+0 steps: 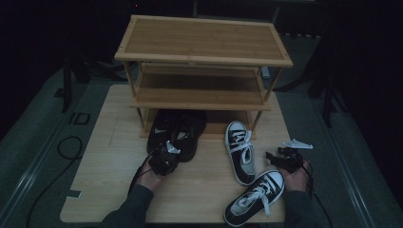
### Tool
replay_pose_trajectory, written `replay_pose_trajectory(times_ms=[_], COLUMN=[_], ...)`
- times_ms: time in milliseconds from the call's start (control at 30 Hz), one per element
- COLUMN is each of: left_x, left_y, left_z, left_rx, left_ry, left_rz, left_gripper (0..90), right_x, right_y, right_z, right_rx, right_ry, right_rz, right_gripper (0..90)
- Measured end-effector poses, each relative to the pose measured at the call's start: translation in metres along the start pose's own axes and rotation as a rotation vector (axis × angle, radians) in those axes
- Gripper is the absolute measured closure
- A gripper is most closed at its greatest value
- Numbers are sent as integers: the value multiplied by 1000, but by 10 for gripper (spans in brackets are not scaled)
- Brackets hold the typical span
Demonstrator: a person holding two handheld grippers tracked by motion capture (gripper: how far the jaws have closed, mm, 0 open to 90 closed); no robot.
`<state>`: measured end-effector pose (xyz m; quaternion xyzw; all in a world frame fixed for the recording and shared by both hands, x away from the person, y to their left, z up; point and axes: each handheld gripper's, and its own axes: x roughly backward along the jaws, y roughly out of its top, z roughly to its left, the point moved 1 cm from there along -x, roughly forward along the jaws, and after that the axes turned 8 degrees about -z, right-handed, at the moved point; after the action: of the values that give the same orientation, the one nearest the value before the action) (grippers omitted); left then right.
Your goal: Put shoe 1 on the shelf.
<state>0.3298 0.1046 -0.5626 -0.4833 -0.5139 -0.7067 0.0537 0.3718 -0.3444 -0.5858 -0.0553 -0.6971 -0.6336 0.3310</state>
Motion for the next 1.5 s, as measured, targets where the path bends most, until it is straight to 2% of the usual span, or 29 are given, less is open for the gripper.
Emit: replay_pose_trajectory(times_ms=[167,533,700,767,933,1033,1367,1500], left_x=[-3,-8,-8,-5,-5,-7,-12,-18], left_y=[4,13,12,12,12,14,21,29], left_z=[4,4,3,0,-6,-4,6,2], left_rx=[23,18,23,24,-11,5,44,26], left_ry=[16,39,36,20,14,9,33,23], left_rz=[-1,9,1,-13,-12,-5,-4,3], left_gripper=[883,883,882,882,881,886,896,898], right_x=[0,0,0,0,0,0,0,0], right_y=[0,0,0,0,0,0,0,0], right_z=[0,0,0,0,0,0,0,0], right_rx=[-1,-1,0,0,0,0,0,0], right_ry=[1,0,0,0,0,0,0,0], right_rz=[0,0,0,0,0,0,0,0], right_gripper=[356,356,356,356,356,356,356,356])
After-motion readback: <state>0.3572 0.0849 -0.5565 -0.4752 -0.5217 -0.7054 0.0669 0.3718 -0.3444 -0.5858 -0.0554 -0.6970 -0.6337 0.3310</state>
